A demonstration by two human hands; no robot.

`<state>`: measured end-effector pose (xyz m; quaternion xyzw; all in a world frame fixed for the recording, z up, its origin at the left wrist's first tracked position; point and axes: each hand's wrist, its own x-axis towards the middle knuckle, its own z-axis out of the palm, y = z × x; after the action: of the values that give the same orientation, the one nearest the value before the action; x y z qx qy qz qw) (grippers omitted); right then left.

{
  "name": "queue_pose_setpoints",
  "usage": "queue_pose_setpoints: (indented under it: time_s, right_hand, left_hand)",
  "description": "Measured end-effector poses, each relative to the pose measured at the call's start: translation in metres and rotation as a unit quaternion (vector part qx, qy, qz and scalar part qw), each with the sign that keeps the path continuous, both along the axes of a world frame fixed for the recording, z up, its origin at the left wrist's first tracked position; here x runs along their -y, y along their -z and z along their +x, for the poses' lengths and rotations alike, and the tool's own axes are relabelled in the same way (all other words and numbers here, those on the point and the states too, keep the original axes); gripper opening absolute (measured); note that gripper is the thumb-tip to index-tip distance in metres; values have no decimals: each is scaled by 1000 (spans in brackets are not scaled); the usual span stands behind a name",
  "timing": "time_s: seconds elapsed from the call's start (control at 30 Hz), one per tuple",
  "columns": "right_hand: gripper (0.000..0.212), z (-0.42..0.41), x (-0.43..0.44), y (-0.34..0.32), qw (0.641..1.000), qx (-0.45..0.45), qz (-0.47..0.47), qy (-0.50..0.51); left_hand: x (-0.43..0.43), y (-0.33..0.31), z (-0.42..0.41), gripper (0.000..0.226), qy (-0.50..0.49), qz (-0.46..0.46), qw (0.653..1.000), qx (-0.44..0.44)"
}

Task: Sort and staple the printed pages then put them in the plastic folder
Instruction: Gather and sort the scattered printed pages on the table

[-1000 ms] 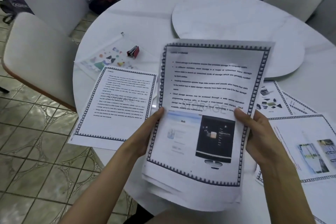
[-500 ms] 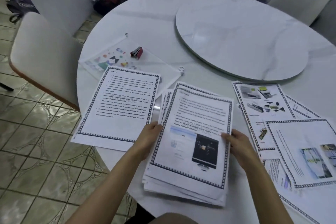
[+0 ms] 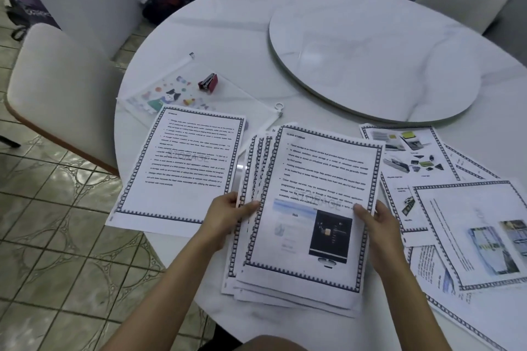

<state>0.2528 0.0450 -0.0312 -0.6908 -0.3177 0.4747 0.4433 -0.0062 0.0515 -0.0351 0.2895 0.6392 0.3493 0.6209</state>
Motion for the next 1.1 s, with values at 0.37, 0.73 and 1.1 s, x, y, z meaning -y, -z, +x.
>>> queue_pose_setpoints:
  time_s: [0.37, 0.73, 1.1]
  right_hand:
    - [59, 40, -14, -2, 997, 63, -15, 39]
    - [41, 114, 6, -9, 986, 125, -37, 101]
    - [31, 143, 19, 17, 940, 300, -89, 134]
  left_hand:
    - [3, -1, 11, 15, 6, 76, 991, -107]
    - [13, -2, 9, 20, -30, 114, 970, -214]
    - [15, 3, -19, 12, -83, 100, 980, -150]
